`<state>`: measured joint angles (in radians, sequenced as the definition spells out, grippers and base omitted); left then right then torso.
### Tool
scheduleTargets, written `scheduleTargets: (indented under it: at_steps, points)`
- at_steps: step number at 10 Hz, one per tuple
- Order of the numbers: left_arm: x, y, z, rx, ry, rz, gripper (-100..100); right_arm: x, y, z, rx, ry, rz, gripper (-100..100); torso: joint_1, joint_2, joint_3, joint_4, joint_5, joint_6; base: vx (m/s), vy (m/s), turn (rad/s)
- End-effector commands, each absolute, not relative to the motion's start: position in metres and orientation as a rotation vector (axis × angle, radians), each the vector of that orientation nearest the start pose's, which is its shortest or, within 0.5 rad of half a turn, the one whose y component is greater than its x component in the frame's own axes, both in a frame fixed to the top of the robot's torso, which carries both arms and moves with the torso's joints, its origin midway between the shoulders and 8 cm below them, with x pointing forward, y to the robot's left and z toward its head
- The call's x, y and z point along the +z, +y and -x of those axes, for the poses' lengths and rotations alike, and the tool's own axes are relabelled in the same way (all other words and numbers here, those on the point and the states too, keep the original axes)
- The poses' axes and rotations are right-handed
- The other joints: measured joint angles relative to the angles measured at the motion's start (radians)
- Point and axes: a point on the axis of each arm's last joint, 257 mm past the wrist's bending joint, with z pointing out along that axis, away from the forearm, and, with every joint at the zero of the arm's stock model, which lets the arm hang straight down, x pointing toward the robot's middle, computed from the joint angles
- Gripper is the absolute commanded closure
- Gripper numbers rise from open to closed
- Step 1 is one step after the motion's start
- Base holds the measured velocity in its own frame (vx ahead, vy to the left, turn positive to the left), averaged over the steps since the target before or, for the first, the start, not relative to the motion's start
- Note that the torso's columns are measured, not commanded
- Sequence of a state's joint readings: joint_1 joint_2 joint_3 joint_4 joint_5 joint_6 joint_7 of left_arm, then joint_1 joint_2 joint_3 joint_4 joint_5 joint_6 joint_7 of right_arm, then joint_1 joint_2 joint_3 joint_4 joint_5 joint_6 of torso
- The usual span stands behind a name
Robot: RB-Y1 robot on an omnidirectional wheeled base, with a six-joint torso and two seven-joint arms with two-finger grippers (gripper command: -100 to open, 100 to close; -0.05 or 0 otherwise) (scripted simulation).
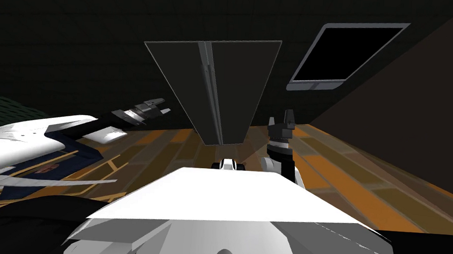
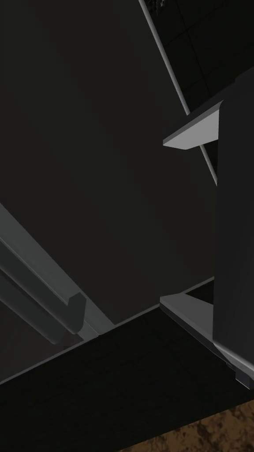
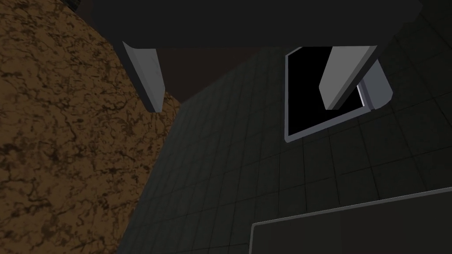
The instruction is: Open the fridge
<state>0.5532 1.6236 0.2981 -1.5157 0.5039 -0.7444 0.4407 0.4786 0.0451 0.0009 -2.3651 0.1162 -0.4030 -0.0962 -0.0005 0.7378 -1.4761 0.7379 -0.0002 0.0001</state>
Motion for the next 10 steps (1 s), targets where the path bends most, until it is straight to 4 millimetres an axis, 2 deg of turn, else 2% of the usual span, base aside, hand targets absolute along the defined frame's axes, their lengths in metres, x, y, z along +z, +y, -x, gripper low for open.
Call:
scheduleTargets:
  at_steps: [1, 2, 3, 4, 5, 6, 7, 8, 10]
  points:
    - [0.094, 0.472, -0.467, -1.047, 1.557, 0.314, -100, 0.05, -0.27, -0.345, 1.319, 0.607, -0.654, 0, -0.002, -0.001, 0.0, 0.0, 0.0, 0.0, 0.052, -0.071, 0.026]
    - [0.106, 0.48, -0.471, -1.045, 1.548, 0.334, -100, 0.05, -0.27, -0.345, 1.319, 0.607, -0.654, 0, 0.0, 0.0, 0.0, 0.0, 0.0, 0.0, 0.046, -0.087, 0.036]
    - [0.111, 0.471, -0.475, -1.035, 1.572, 0.306, -100, 0.05, -0.27, -0.345, 1.319, 0.607, -0.654, 0, 0.0, 0.0, 0.0, 0.0, 0.0, 0.0, 0.05, -0.074, 0.024]
    - [0.123, 0.476, -0.481, -1.03, 1.569, 0.318, -100, 0.05, -0.27, -0.345, 1.319, 0.607, -0.654, 0, 0.001, 0.0, 0.0, 0.0, 0.0, 0.0, 0.068, -0.066, 0.038]
    - [0.127, 0.467, -0.485, -1.021, 1.591, 0.291, -100, 0.05, -0.27, -0.345, 1.319, 0.607, -0.654, 0, 0.001, -0.001, 0.0, 0.0, 0.0, 0.0, 0.056, -0.051, 0.026]
    - [0.141, 0.469, -0.491, -1.015, 1.591, 0.298, -100, 0.05, -0.27, -0.345, 1.319, 0.607, -0.654, 0, 0.002, 0.0, 0.0, 0.0, 0.001, 0.0, 0.049, -0.065, 0.043]
    - [0.143, 0.463, -0.494, -1.009, 1.606, 0.28, -100, 0.05, -0.27, -0.345, 1.319, 0.607, -0.654, 0, 0.001, 0.0, 0.0, 0.0, 0.0, 0.0, 0.052, -0.062, 0.018]
    - [0.155, 0.467, -0.498, -1.007, 1.598, 0.294, -100, 0.05, -0.27, -0.345, 1.319, 0.607, -0.654, 0, 0.001, 0.001, 0.001, 0.0, 0.0, 0.0, 0.074, -0.086, 0.037]
    - [0.158, 0.458, -0.502, -0.998, 1.618, 0.269, -100, 0.05, -0.27, -0.345, 1.319, 0.607, -0.654, 0, 0.001, 0.0, 0.0, 0.0, 0.0, 0.0, 0.034, -0.046, 0.01]
